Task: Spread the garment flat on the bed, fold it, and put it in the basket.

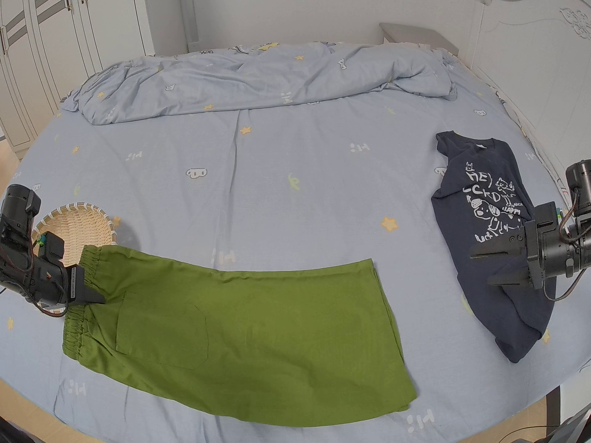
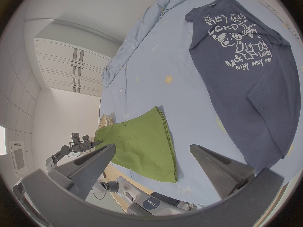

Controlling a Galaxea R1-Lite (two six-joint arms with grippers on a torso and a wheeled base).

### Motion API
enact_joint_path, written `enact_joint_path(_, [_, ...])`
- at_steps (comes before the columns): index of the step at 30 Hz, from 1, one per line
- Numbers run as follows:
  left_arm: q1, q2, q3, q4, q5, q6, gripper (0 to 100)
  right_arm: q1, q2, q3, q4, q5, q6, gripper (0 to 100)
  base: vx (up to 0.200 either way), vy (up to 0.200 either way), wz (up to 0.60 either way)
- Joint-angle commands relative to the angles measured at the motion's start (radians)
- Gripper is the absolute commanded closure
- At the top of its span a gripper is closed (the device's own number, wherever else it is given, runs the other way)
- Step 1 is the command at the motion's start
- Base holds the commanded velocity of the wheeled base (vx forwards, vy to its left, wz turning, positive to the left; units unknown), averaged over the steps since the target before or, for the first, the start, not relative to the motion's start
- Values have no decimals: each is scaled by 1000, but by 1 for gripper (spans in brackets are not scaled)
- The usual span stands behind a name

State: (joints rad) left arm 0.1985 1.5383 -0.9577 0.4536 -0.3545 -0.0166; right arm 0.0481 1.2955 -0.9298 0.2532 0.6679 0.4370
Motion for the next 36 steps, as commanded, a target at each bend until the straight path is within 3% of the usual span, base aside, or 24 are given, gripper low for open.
enact_joint_path(1, [-87, -40, -12, 31, 55, -36, 100, 3, -27, -4, 6, -1, 5, 0, 0, 0, 0])
enact_joint_path(5, [-237, -89, -64, 42, 149, -201, 100, 3, -27, -6, 6, -1, 5, 0, 0, 0, 0])
enact_joint_path(7, [-274, -95, -93, 59, 167, -243, 100, 1, -28, -7, 6, -1, 5, 0, 0, 0, 0])
enact_joint_path(9, [-395, -90, -210, 160, 207, -352, 100, 1, -30, -9, 8, -1, 5, 0, 0, 0, 0])
enact_joint_path(11, [-439, -83, -254, 203, 216, -384, 100, 3, -30, -9, 8, -1, 5, 0, 0, 0, 0])
enact_joint_path(12, [-499, -67, -311, 247, 229, -422, 100, 3, -30, -11, 9, -1, 5, 0, 0, 0, 0])
enact_joint_path(13, [-499, -67, -311, 247, 229, -422, 100, 3, -30, -11, 9, -1, 5, 0, 0, 0, 0])
enact_joint_path(15, [-610, -29, -385, 267, 264, -483, 100, 3, -28, -12, 9, -1, 5, 0, 0, 0, 0])
enact_joint_path(19, [-725, 37, -440, 272, 344, -539, 100, 3, -27, -11, 9, -1, 5, 0, 0, 0, 0])
enact_joint_path(23, [-820, 126, -474, 272, 448, -612, 100, 1, -27, -12, 9, -1, 5, 0, 0, 0, 0])
enact_joint_path(25, [-855, 151, -493, 272, 465, -635, 100, 1, -27, -12, 9, -1, 5, 0, 0, 0, 0])
enact_joint_path(30, [-966, 226, -570, 272, 468, -697, 100, 4, -25, -7, 9, -1, 5, 0, 0, 0, 0])
enact_joint_path(36, [-1007, 302, -625, 272, 470, -793, 100, 4, -27, -9, 8, -1, 5, 0, 0, 0, 0])
